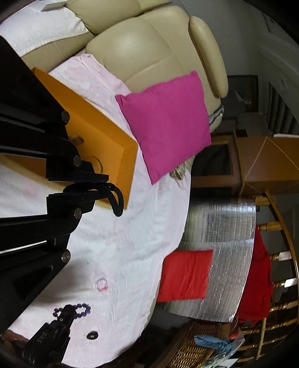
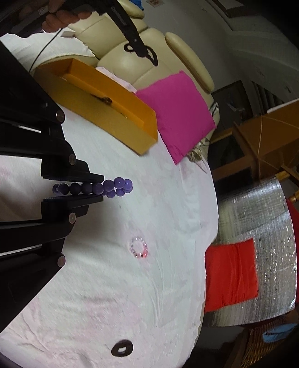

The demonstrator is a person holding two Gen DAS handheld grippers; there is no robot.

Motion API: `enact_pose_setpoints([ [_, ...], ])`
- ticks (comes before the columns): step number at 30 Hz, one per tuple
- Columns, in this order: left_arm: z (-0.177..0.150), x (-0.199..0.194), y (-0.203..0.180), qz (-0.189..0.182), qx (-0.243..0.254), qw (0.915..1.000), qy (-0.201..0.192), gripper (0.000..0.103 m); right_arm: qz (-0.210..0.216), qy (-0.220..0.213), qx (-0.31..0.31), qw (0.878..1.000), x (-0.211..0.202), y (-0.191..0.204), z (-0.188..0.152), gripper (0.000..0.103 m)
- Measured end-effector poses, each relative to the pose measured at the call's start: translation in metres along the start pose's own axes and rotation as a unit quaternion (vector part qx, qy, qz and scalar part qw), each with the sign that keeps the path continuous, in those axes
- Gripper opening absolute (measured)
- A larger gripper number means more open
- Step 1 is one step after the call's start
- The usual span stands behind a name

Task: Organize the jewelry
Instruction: 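Carry the hair clip and purple bracelet over the orange box with both tools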

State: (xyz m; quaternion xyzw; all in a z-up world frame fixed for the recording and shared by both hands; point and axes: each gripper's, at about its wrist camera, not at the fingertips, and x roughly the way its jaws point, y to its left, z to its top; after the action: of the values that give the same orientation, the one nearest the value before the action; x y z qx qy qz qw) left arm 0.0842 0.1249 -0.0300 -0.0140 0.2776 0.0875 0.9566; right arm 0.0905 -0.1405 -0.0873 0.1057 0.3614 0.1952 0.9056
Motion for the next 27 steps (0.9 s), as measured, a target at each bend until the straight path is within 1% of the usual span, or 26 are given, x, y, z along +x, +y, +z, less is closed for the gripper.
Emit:
enact_pose_setpoints([
  [5, -0.006, -0.004, 0.024, 0.017, -0.01, 0.9998, 0.003, 0.007, 0.026, 0.006, -0.014, 1.0, -0.003, 0.034, -0.003, 0.011],
  [12, -0.014, -0.009, 0.054, 0.031, -0.024, 0.9992, 0.004, 0.007, 0.061, 0.011, -0.045, 0.997, -0.005, 0.088, 0.0, 0.011],
  [20, -0.023, -0.009, 0.085, 0.045, -0.046, 0.9979, 0.008, 0.007, 0.082, 0.028, -0.076, 0.993, 0.006, 0.143, 0.003, 0.011],
  [27, -0.033, -0.006, 0.109, 0.057, -0.062, 0.9963, 0.015, 0.007, 0.101, 0.04, -0.096, 0.989, 0.017, 0.178, 0.006, 0.011],
])
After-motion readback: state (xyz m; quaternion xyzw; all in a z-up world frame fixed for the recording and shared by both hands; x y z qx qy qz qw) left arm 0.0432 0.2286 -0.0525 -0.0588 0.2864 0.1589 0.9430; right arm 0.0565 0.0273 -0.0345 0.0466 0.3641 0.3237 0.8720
